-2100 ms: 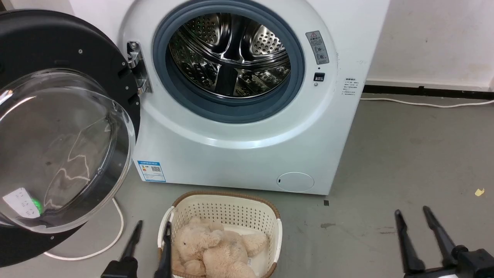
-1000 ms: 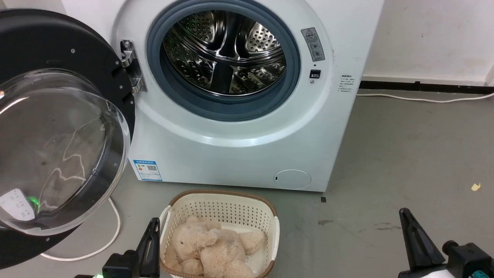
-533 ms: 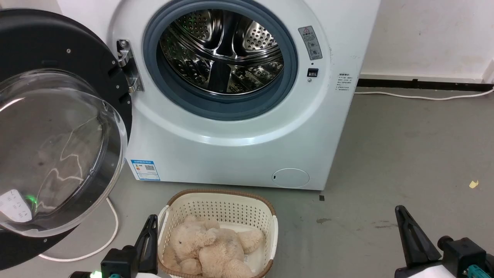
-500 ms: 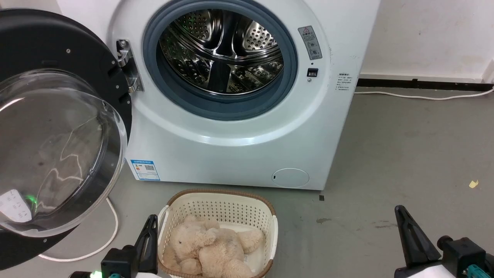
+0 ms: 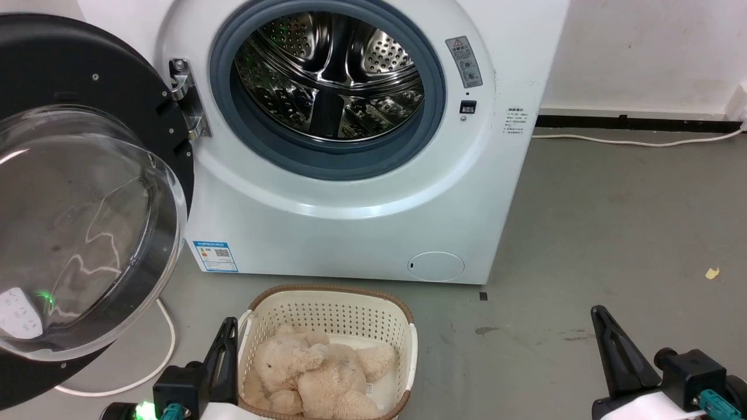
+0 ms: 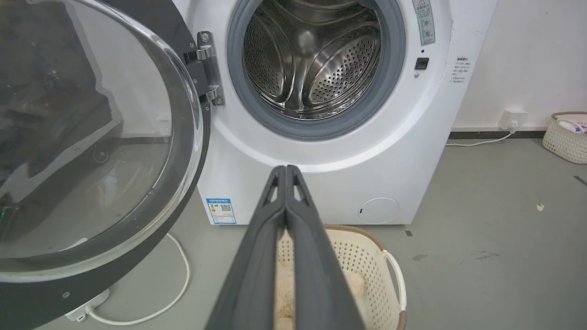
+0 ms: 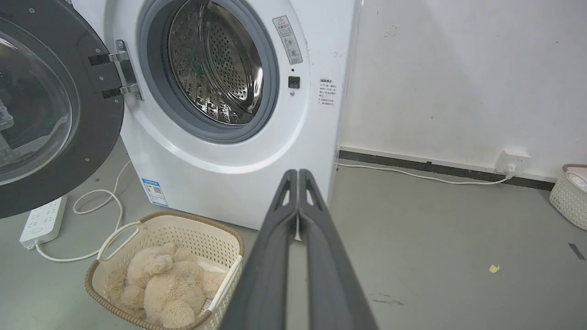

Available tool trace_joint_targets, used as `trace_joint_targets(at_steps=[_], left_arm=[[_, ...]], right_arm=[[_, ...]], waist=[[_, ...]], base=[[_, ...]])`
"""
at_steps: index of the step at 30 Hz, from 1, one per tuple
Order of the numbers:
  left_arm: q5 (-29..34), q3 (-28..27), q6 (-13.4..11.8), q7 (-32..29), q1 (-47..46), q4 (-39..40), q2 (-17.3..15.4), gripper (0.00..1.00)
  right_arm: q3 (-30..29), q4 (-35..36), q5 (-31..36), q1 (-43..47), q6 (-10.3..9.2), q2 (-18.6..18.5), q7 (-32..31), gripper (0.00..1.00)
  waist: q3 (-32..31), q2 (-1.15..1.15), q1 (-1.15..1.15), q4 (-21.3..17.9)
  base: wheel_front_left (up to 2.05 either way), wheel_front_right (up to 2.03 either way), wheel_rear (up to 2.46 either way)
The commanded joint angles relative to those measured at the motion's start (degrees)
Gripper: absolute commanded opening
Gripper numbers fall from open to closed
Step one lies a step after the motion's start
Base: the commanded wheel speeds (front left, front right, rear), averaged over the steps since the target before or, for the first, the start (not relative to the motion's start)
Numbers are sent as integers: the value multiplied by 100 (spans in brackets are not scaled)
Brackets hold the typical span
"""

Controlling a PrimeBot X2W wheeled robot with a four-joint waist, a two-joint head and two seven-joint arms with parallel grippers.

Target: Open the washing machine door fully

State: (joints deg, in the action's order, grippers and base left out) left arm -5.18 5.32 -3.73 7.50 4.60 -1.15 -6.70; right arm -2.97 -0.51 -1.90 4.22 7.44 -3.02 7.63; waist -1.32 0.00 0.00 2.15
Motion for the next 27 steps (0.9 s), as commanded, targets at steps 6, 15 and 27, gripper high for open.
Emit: trace_joint_targets(at_steps=[6, 15, 27], left_arm=[[80, -68, 76, -93, -130, 33, 43, 0], [178, -172, 142, -240, -204, 52, 119, 0], [268, -267, 204, -375, -272, 68, 189, 0]], right_arm=[[43, 21, 52, -106, 2, 7, -81, 0], [100, 28, 83, -177, 3, 9, -234, 0], [152, 34, 111, -242, 3, 10, -375, 0]], waist=[[13, 0, 0, -21], [40, 0, 0, -64], [64, 0, 0, -104]], base=[[0, 0, 0], [0, 0, 0], [0, 0, 0]])
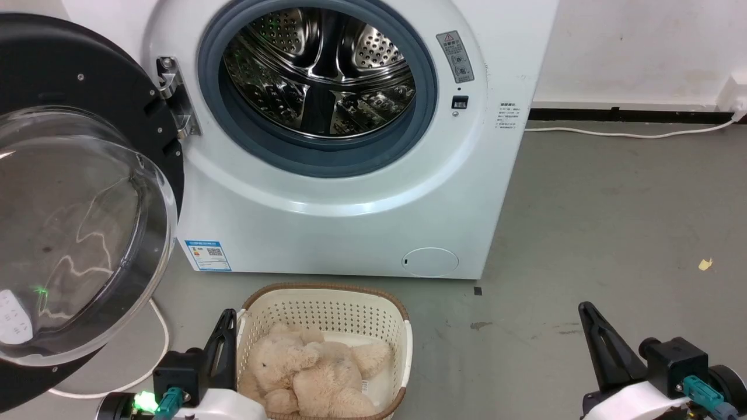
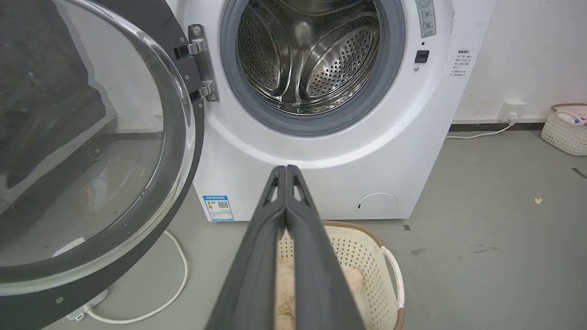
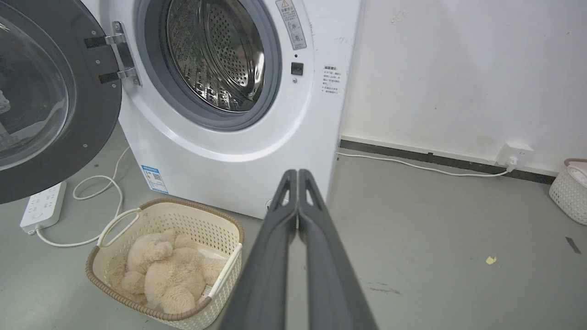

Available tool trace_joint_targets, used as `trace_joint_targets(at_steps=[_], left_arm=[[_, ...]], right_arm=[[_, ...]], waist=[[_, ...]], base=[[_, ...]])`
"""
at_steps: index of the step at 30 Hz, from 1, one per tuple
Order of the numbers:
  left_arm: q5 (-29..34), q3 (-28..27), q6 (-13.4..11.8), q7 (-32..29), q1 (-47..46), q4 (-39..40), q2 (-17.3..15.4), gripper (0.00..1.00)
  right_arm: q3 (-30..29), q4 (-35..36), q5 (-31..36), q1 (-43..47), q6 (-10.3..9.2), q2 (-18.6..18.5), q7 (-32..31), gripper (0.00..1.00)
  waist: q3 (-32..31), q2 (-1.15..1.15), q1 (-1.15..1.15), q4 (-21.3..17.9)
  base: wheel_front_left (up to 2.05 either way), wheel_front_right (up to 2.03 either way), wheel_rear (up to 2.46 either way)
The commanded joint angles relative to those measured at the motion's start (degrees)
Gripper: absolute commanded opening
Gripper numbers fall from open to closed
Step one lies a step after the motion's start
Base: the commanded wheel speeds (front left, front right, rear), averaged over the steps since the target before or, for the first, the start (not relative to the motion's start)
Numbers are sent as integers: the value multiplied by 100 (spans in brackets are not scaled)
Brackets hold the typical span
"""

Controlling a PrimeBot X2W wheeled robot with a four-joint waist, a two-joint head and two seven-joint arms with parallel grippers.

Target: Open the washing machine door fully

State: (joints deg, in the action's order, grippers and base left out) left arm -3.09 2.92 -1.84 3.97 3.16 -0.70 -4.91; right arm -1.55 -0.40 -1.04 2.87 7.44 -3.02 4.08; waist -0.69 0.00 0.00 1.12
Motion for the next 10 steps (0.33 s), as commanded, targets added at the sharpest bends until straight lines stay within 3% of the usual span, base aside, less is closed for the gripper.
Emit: trace_joint_targets(at_steps=[1, 10], left_arm=[[67, -35, 20, -34, -134, 25, 16, 0], [135, -107, 66, -136, -185, 37, 68, 0]], right_arm=[[15, 24, 28, -112, 3, 10, -31, 0], [54, 28, 49, -161, 4, 11, -137, 0]], waist=[[3, 0, 0, -5], [22, 0, 0, -35]], base=[[0, 0, 0], [0, 0, 0]])
